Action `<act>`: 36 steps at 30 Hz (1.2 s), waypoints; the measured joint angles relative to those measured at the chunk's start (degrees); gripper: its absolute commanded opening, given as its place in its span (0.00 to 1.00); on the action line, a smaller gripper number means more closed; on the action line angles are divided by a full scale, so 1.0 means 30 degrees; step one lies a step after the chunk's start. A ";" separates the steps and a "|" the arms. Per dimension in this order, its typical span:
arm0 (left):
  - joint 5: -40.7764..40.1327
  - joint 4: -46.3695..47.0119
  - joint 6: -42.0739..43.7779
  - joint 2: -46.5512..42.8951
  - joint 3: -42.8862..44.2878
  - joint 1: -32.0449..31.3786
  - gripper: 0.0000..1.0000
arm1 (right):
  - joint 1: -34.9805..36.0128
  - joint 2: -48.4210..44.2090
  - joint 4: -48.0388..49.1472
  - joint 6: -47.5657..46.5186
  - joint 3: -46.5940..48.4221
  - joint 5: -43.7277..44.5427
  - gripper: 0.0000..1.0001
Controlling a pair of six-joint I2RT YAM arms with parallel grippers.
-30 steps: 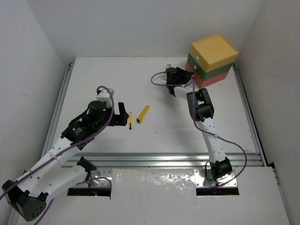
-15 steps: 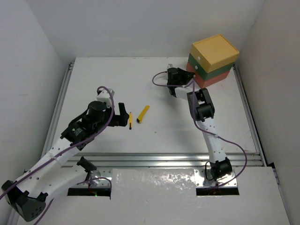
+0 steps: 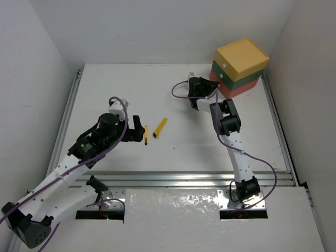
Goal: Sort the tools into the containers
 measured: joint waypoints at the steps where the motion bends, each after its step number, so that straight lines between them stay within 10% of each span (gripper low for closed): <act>1: 0.0007 0.0000 0.0000 -0.0015 0.0000 0.0000 1.00 | 0.0000 -0.0036 0.0087 0.0029 -0.0051 -0.0007 0.10; 14: 0.0007 0.0007 0.0000 -0.0488 0.0000 -0.0197 1.00 | 0.1035 -0.1705 -0.0561 0.2135 -0.2404 0.0692 0.10; 23: 0.0000 0.0007 0.0000 -0.1122 0.0000 -0.0393 1.00 | 0.2572 -0.3643 -0.7118 0.9122 -0.2776 0.0903 0.12; 34: -0.0342 0.0000 -0.0015 -0.1450 0.0000 -0.0619 1.00 | 0.3745 -0.6324 -1.8076 1.9314 -0.1953 -0.3177 0.61; 36: -0.0845 -0.0022 -0.0087 -0.1472 0.0000 -0.0627 1.00 | 0.3840 -0.7053 -1.9387 2.0881 -0.1931 -0.4881 0.85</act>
